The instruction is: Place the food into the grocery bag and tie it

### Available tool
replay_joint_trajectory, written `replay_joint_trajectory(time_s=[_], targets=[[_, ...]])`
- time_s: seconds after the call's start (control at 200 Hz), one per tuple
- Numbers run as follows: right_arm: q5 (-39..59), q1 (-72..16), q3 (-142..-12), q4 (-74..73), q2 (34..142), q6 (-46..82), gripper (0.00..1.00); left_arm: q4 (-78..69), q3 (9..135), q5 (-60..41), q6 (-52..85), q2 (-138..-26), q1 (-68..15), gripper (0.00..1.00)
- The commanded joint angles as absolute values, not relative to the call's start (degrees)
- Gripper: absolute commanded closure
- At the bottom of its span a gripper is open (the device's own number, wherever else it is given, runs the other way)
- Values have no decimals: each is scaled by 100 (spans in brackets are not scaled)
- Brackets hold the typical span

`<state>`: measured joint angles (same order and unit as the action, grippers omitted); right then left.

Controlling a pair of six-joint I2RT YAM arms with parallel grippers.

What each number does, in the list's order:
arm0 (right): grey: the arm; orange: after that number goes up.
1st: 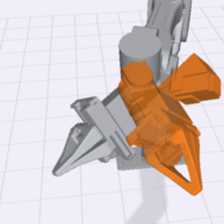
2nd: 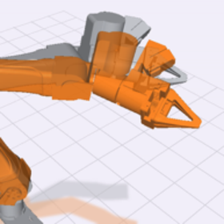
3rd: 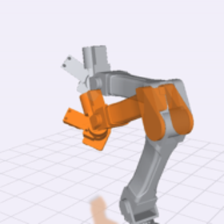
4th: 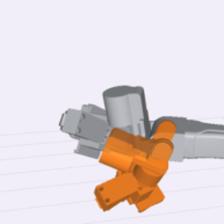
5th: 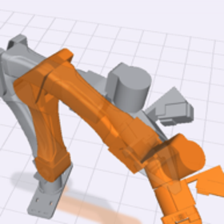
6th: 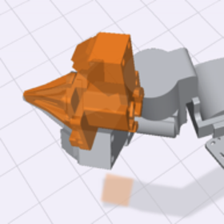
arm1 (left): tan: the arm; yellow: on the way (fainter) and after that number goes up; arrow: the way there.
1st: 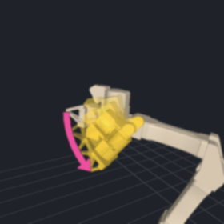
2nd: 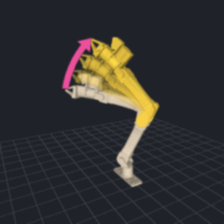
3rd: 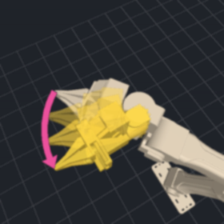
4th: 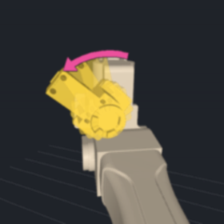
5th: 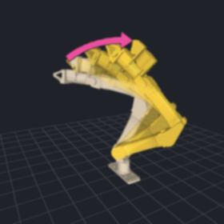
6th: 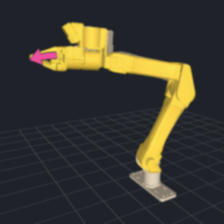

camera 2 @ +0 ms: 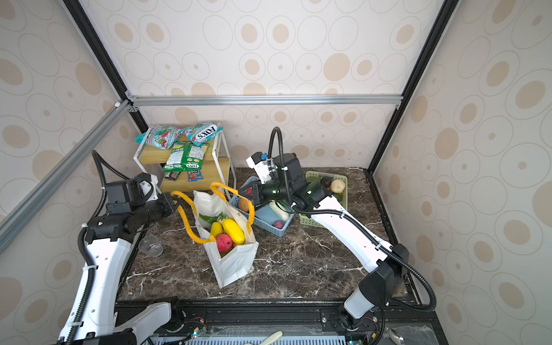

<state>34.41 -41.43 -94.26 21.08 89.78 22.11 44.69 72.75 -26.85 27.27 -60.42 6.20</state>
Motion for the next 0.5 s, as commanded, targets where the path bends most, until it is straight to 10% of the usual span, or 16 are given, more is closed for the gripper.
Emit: replay_joint_trajectory(time_s=[0.0, 0.495], targets=[[4061, -4382, -9418, 1746, 9022, 1940, 100, 4120, 7629, -3435, 3031, -5935, 442, 100], [4650, -4992, -9604, 1520, 9947, 1868, 100, 4195, 7952, -2831, 3755, -6801, -8, 100]])
